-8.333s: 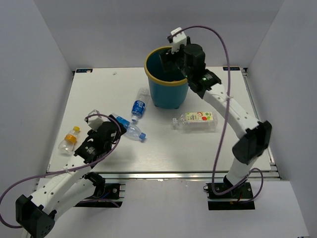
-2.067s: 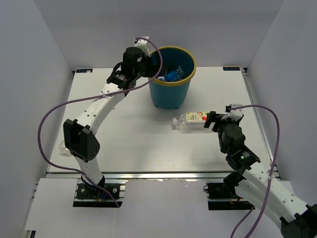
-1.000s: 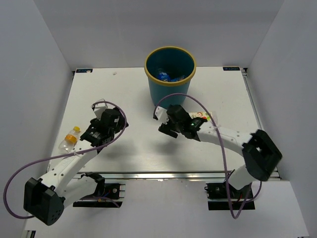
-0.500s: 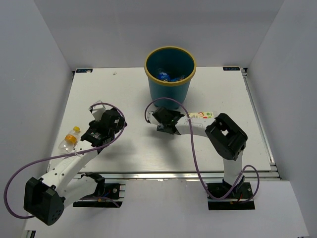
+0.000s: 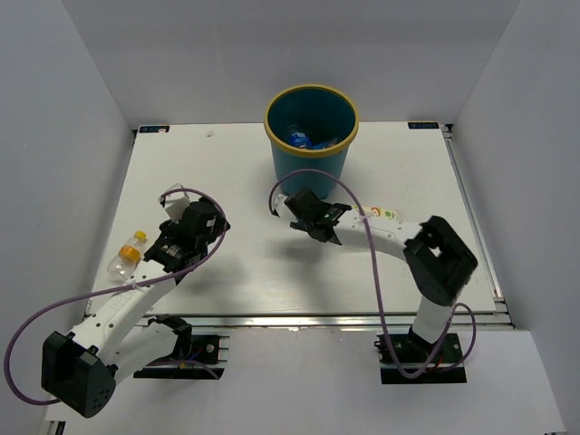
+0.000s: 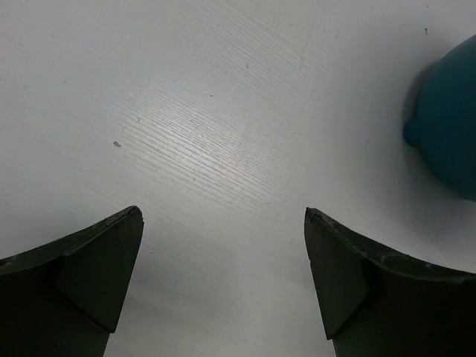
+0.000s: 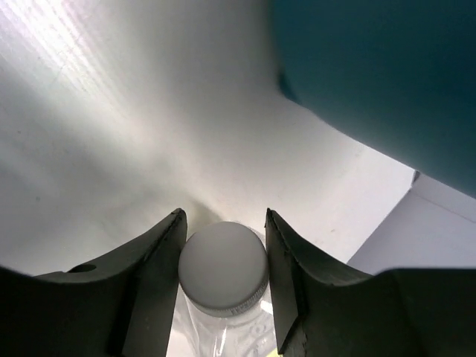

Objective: Put the plastic bottles in the bin

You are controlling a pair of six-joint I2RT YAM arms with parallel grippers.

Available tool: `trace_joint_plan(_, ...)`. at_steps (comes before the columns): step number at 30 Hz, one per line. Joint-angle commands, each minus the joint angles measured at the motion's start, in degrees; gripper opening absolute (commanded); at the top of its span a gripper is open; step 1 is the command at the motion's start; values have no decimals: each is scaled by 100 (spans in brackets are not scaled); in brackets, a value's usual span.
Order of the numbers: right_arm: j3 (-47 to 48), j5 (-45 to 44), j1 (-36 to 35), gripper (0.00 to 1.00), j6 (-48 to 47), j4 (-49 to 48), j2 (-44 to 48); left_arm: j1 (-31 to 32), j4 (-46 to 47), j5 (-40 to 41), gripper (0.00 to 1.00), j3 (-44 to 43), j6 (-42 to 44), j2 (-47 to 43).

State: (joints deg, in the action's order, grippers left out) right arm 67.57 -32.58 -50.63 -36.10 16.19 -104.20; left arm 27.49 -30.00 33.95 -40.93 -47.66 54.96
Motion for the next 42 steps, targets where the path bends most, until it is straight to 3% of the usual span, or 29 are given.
trace_joint_plan(1, 37, 171, -105, 0, 173, -36, 917, -24, -24, 85, 98, -108, -50, -12)
trace_joint_plan(3, 63, 732, -131, 0, 261, 51, 1600, -15, -15, 76, 98, -126, -42, 6)
trace_joint_plan(6, 90, 2322, -140, 0, 375, -71, 2648, -24, -41, 129, 98, -144, -15, -20)
trace_joint_plan(7, 55, 3005, -140, 0, 401, -211, 2920, -24, -32, 138, 98, -152, -15, -29)
trace_joint_plan(13, -244, 4846, -131, 0, 682, -1643, 4425, -24, -67, 190, 98, -170, -68, -82)
trace_joint_plan(17, -8, 4709, -114, 0, 1139, -2706, 4602, -24, -147, 270, 98, -223, -103, -108)
trace_joint_plan(22, 606, 3113, -43, 0, 1246, -4068, 4085, -24, -155, 173, 98, -232, -138, -47)
trace_joint_plan(27, 1319, 2389, 211, 0, 1070, -4501, 3215, -24, -190, 129, 98, -240, -156, -73)
trace_joint_plan(32, 2162, 2844, 1192, 0, 2076, -4142, 2416, -24, -270, 208, 98, -258, -174, -135)
trace_joint_plan(34, 2339, 3482, 1537, 0, 2457, -3957, 2212, -24, -296, 226, 98, -267, -191, -135)
trace_joint_plan(35, 2409, 3582, 1748, 9, 2737, -3826, 2063, -24, -296, 226, 98, -275, -191, -126)
trace_joint_plan(36, 2410, 3696, 1819, 24, 2774, -3764, 2010, -24, -296, 165, 98, -284, -182, -117)
trace_joint_plan(37, 2401, 3950, 1863, 61, 2775, -3685, 1966, -24, -305, 138, 98, -293, -165, -108)
trace_joint_plan(39, 2305, 3917, 1890, 85, 2783, -3623, 1913, -24, -322, 120, 98, -310, -182, -56)
trace_joint_plan(40, 2278, 3865, 1890, 89, 2792, -3622, 1912, -24, -375, 172, 98, -328, -217, -38)
trace_joint_plan(42, 2243, 3785, 1917, 89, 2845, -3596, 1912, -24, -471, 208, 98, -424, -244, 41)
